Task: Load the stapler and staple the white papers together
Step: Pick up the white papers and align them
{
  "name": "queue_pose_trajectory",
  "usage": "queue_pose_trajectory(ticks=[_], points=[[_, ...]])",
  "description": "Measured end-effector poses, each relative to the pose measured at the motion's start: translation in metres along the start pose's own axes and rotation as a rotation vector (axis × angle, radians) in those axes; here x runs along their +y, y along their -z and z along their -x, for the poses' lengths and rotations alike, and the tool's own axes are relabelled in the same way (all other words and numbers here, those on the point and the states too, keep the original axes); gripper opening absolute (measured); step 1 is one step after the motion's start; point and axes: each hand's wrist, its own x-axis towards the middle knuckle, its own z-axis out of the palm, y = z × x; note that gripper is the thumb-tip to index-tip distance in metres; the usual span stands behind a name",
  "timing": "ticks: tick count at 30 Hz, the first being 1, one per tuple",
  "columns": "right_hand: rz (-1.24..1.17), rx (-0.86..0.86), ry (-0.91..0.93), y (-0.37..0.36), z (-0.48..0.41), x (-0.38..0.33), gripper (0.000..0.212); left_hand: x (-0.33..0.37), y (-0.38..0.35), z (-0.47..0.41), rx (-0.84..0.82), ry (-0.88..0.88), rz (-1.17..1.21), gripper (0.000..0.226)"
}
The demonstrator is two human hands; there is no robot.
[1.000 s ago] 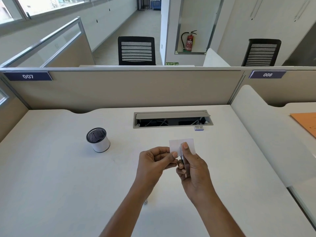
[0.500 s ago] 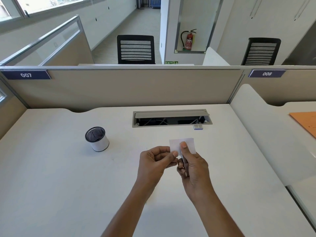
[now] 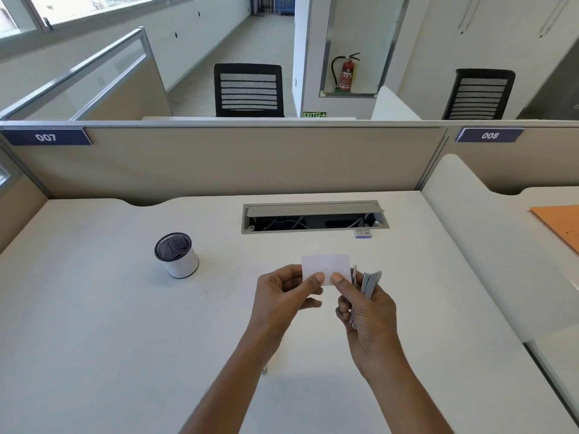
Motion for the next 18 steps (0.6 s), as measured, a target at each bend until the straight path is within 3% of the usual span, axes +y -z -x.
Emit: queue_pose_trajectory(ticks=[8,11,15,18], points=[[0.162,-0.007,0.042,0.020,-0.017,0.010,0.013,-0.006,0.000,-0.007,0.048,0.061,-0.042,0.014],[0.333,0.027,-0.003,0.041,-0.033,0.029,0.026,-0.008,0.007,-0.008,0.076,0.072,-0.037,0.015],[0.561,0.055,-0.023,0.071,-0.053,0.074,0.018,-0.007,0.014,-0.008,0.086,0.057,-0.040,0.015],[0.902,0.109,0.117,0.087,-0.065,0.107,0.011,-0.006,0.016,-0.007,0.085,0.044,-0.050,0.014]])
